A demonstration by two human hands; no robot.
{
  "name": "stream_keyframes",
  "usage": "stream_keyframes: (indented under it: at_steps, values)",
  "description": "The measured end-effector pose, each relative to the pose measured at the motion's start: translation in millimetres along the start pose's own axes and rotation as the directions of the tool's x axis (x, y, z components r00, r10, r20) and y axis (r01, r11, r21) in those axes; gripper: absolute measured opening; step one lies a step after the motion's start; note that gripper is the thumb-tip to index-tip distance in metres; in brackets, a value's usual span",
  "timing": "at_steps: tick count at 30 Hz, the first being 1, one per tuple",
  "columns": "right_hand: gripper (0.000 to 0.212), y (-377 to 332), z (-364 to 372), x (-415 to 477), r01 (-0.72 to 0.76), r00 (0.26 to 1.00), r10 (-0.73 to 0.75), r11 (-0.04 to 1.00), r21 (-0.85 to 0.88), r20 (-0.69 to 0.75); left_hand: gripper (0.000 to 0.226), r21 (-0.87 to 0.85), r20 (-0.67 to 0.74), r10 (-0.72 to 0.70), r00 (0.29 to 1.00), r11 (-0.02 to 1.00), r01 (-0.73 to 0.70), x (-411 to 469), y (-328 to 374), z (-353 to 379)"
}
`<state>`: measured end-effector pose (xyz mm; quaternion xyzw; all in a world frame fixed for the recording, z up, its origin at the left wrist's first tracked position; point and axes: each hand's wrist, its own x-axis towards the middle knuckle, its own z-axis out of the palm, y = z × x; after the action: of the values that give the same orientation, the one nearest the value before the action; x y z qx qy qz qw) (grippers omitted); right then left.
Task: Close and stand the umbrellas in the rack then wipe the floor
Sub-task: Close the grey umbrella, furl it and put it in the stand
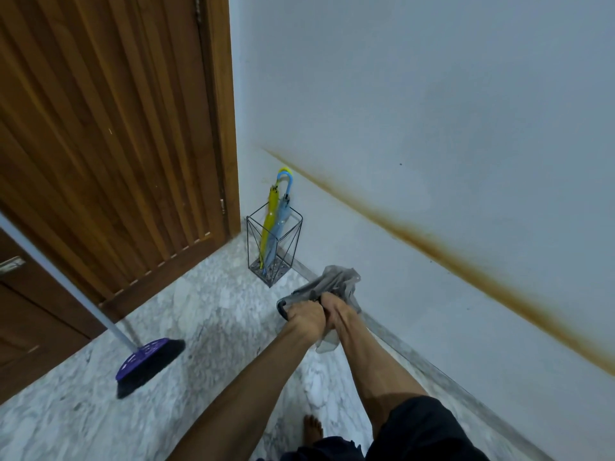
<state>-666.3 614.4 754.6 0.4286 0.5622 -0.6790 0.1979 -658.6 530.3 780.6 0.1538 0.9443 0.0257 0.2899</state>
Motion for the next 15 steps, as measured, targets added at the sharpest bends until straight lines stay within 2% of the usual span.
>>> stream_keyframes:
  at_steps: [4,7,8,10,12,14,15]
  values:
    - [0.033,-12,2,-7,-0.071,0.995,0.059,0.987,-0.144,-0.086,0.033,-0.206,0.071,0.067,0.995,0.977,-0.051,-5,-8,2]
    - [0.009,-2,-4,26,-0.088,0.995,0.072,0.960,-0.265,-0.073,0.033,-0.358,0.164,0.118,0.979,0.932,-0.053,-10,-14,5]
    - [0.009,2,-9,39,-0.110,0.994,0.103,0.968,-0.225,-0.044,0.031,-0.417,0.201,0.137,0.970,0.908,-0.042,-14,-14,5]
    - [0.028,-2,-12,20,-0.093,0.995,0.084,0.967,-0.236,-0.049,0.023,-0.501,0.262,0.179,0.948,0.865,-0.025,-22,-12,-1]
    - [0.032,-10,-12,-12,-0.084,0.996,0.071,0.960,-0.269,-0.057,0.027,-0.564,0.269,0.241,0.933,0.824,-0.050,-31,-10,-16]
    - [0.030,-12,-21,-20,-0.044,0.998,0.024,0.931,-0.361,-0.059,0.033,-0.661,0.244,0.267,0.932,0.749,-0.042,-35,-13,-31]
    - [0.031,-14,-28,-26,-0.023,0.997,-0.012,0.894,-0.447,-0.076,0.028,-0.689,0.207,0.258,0.944,0.723,-0.047,-33,-17,-40]
